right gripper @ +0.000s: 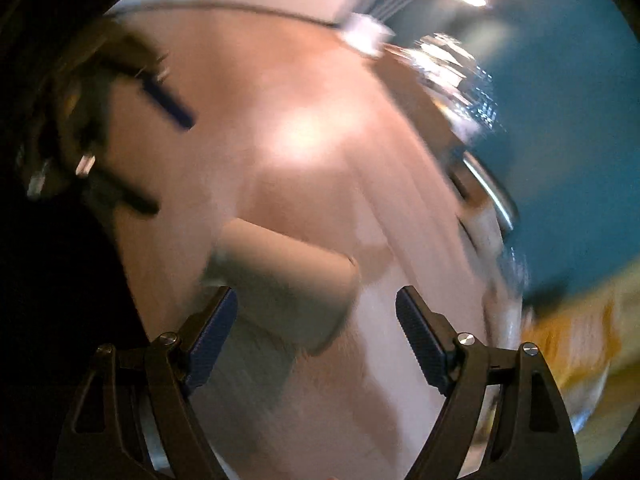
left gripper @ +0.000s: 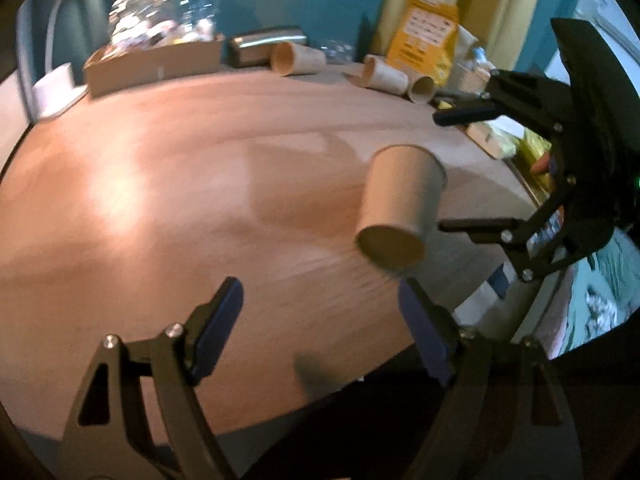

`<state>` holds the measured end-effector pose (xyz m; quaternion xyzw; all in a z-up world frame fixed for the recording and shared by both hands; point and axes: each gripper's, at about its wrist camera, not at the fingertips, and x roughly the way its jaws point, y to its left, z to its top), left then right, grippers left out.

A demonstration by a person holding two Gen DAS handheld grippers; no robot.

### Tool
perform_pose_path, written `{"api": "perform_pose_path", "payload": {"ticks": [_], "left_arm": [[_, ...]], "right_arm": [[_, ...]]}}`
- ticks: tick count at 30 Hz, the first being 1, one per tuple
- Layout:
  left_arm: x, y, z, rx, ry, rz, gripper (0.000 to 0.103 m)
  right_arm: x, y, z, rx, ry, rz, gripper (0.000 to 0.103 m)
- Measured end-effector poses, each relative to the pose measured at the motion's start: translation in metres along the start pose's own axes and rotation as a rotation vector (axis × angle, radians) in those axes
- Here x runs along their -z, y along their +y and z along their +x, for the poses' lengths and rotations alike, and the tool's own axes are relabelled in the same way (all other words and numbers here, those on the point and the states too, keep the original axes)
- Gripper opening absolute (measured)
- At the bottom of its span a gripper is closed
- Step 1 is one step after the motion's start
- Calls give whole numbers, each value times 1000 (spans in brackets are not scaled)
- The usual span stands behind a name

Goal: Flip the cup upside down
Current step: 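Rotate the right gripper so the cup's rim faces the table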

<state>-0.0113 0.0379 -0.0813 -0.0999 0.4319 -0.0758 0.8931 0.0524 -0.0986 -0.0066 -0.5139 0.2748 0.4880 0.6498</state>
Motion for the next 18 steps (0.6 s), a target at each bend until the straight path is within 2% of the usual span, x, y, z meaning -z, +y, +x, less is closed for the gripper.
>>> {"api": "perform_pose_path", "payload": {"ticks": [4, 9, 14, 16, 18], "left_arm": [[16, 21, -10, -9, -21, -77, 81], [27, 40, -15, -8, -31, -121, 81], [30, 53, -21, 8, -53, -140, 81], [32, 58, -22, 12, -56, -149, 81], [33, 59, -21, 16, -55, -157, 81]], "right_arm": [[-17, 22, 12, -56, 67, -272, 84], [-28, 42, 31, -128, 165, -522, 83], [-38, 45, 49, -178, 239, -604, 68], [-39, 44, 56, -193, 293, -602, 60], [-40, 40, 61, -198, 307, -600, 60]]}}
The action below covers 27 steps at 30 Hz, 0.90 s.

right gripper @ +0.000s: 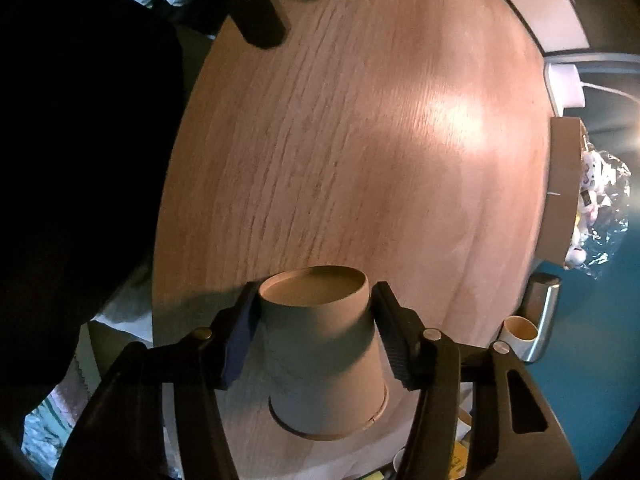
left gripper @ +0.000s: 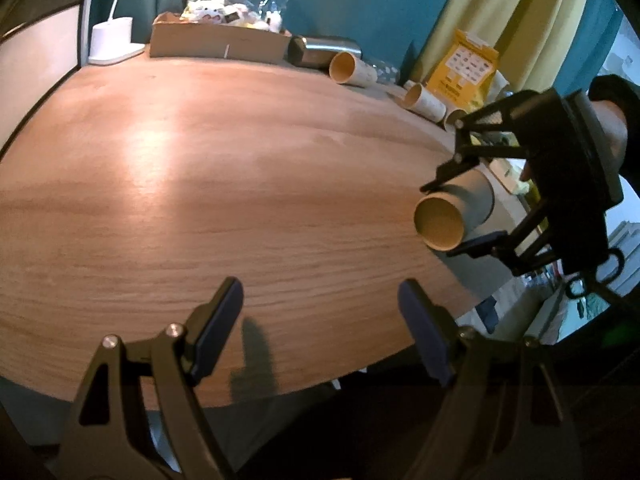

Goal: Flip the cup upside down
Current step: 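Rotate the right gripper so the cup's rim faces the table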

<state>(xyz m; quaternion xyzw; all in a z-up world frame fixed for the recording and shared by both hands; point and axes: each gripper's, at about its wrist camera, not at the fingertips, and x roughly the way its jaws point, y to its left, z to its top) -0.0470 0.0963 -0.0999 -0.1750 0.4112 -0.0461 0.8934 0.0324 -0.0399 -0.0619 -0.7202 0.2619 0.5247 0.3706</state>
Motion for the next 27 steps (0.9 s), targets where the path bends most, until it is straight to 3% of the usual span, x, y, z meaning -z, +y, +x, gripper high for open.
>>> {"api": "perform_pose_path", "payload": {"ticks": [5, 9, 14, 18, 24, 27], "left_arm": [[0, 1, 1, 2, 0, -4, 81], [-4, -1, 3, -6, -2, -7, 81], [-13, -9, 6, -7, -22, -6, 81], [-26, -21, 11, -13, -39, 10, 81], [-45, -45, 23, -17, -66, 52, 82], [-53, -55, 32, -16, -64, 71, 81]], "right_arm": [[0, -14, 1, -19, -5, 56, 59], [11, -37, -9, 1, -75, 211, 59], [44, -66, -24, 39, -243, 539, 59], [82, -74, -34, 96, -428, 857, 59], [137, -43, -38, 256, -689, 1320, 59], [153, -23, -33, 303, -756, 1472, 59]]}}
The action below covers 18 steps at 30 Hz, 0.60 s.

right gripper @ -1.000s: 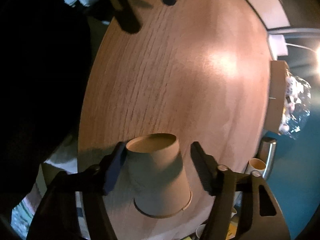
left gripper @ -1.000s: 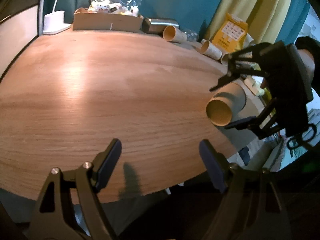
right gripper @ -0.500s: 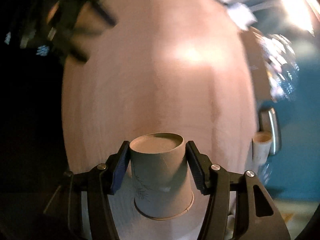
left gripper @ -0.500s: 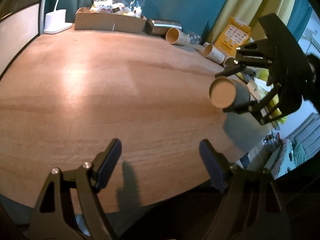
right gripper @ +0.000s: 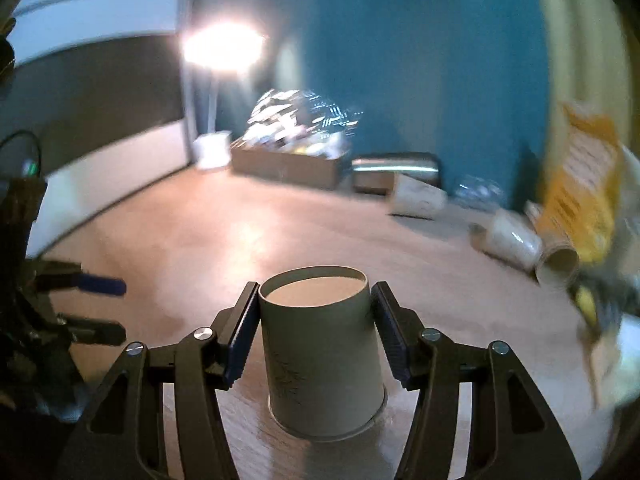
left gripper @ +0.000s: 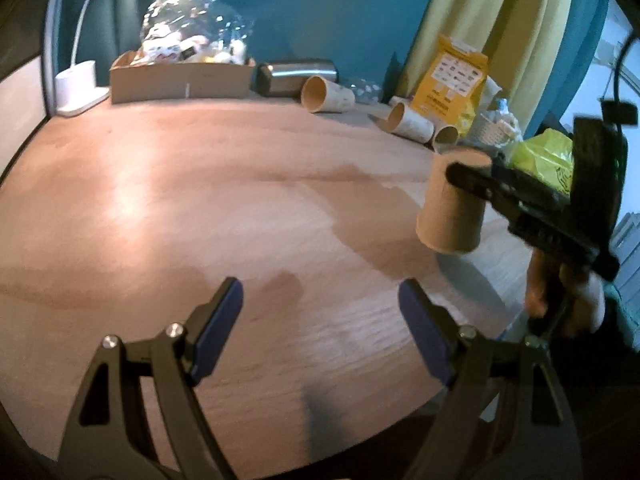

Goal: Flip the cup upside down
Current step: 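Rotate the right gripper so the cup's rim faces the table, then lower the inverted cup onto the table and open the right gripper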

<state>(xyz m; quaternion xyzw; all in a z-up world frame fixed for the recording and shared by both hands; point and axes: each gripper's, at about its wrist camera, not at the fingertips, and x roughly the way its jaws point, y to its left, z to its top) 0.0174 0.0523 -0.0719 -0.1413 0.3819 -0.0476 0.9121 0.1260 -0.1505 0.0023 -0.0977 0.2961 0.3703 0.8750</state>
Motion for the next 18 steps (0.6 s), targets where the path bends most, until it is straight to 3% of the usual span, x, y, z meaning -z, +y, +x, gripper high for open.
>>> {"api": "perform_pose_path", "payload": {"ticks": [3, 12, 18], "left_arm": [[-7, -13, 7, -6, -6, 28, 81], [-12, -38, 17, -23, -19, 77, 82], [-9, -49, 23, -15, -10, 87, 82]], "right_arm": [[15, -13, -11, 22, -57, 101, 59], [61, -21, -35, 96, -153, 198, 60], [73, -21, -43, 105, -151, 203, 60]]}}
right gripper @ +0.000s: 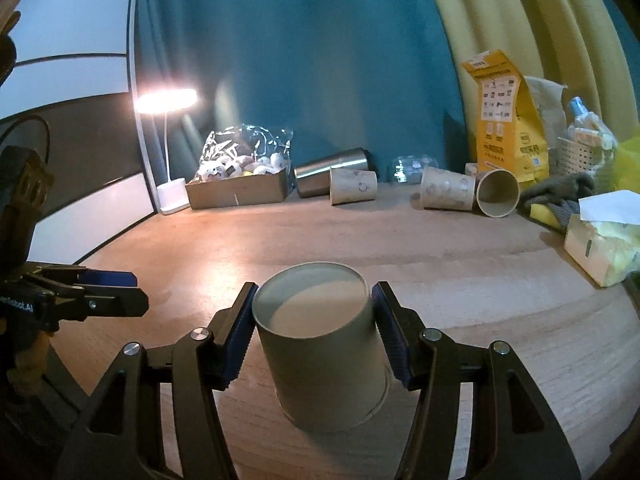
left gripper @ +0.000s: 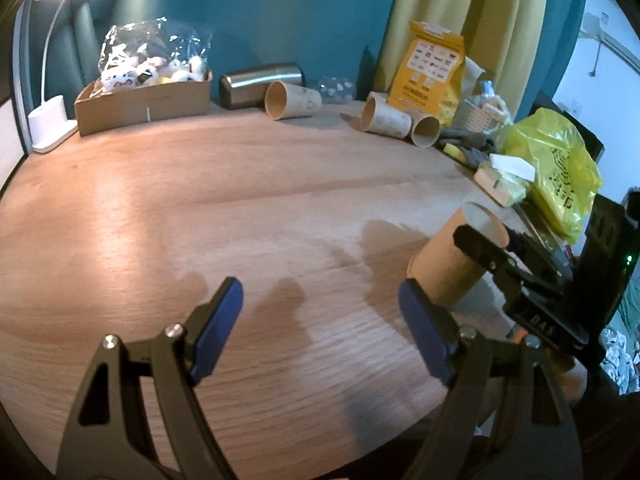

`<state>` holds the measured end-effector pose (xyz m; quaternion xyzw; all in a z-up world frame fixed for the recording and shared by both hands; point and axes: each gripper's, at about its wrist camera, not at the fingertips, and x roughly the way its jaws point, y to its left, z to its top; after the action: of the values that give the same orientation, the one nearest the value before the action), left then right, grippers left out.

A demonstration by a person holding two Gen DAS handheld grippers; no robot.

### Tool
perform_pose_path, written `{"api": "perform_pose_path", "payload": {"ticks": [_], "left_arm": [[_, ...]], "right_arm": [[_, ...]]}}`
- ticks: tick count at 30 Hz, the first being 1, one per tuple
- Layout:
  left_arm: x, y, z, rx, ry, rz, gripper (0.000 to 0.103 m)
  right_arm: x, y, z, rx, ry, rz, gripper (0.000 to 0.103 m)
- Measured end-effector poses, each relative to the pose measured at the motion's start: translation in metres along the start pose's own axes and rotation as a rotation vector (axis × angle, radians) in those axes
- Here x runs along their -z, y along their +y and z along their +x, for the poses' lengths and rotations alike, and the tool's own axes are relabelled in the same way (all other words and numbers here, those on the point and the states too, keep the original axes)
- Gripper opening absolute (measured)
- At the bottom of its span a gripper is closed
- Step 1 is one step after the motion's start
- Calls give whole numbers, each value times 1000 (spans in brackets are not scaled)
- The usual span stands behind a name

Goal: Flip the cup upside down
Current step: 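Lower the inverted cup onto the table and open the right gripper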

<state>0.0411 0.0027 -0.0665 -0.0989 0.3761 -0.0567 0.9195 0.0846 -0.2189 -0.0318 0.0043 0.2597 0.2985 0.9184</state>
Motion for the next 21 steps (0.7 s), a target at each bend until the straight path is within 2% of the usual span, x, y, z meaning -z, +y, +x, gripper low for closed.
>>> {"api": "perform_pose_path", "payload": {"ticks": [5, 10, 13, 21], "left_arm": [[0, -5, -3, -6, -17, 5, 82], [-1, -7, -9, -14, -35, 7, 83], [0, -11, -16, -18, -56, 7, 89], [-1, -22, -43, -4, -118, 20, 90]], "right_arm": [[0, -2, -1, -8, 18, 11, 62], [-5, 0, -6, 6, 46, 26, 79], [-10, 5, -10, 21, 64, 26, 80], [-29, 24, -30, 65, 78, 0, 80]]}}
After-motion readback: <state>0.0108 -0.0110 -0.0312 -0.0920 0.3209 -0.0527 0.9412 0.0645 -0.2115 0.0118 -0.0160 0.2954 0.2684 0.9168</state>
